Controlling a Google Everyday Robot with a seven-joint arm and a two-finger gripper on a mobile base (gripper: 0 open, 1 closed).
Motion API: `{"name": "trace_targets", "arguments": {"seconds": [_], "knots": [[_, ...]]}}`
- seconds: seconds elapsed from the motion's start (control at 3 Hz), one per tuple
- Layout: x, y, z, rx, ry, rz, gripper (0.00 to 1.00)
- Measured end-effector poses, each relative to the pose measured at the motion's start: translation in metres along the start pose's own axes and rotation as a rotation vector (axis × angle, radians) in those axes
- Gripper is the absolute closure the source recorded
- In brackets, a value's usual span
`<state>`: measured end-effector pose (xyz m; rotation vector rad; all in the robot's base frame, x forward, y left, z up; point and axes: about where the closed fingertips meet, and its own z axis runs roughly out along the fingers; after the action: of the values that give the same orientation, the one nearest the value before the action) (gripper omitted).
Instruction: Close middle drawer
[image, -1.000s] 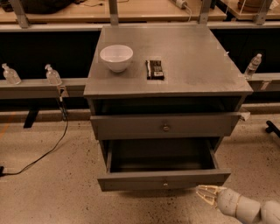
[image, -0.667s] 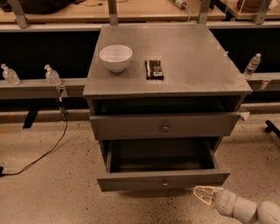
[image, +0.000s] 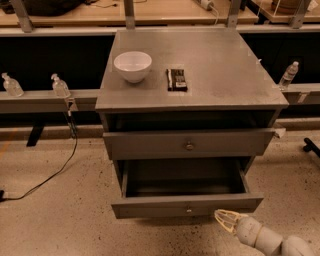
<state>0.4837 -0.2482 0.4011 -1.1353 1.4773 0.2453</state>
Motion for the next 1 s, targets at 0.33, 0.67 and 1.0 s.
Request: {"name": "trace_targets", "arguments": {"seconds": [0.33,0.67,1.0], "knots": [[0.017,0.001,0.025,0.039,-0.007,-0.009,1.0],[0.032,-0.003,0.045,0.029,0.024,-0.004,1.0],[0.032,-0.003,0.044,0.029,0.024,-0.004,1.0]]}}
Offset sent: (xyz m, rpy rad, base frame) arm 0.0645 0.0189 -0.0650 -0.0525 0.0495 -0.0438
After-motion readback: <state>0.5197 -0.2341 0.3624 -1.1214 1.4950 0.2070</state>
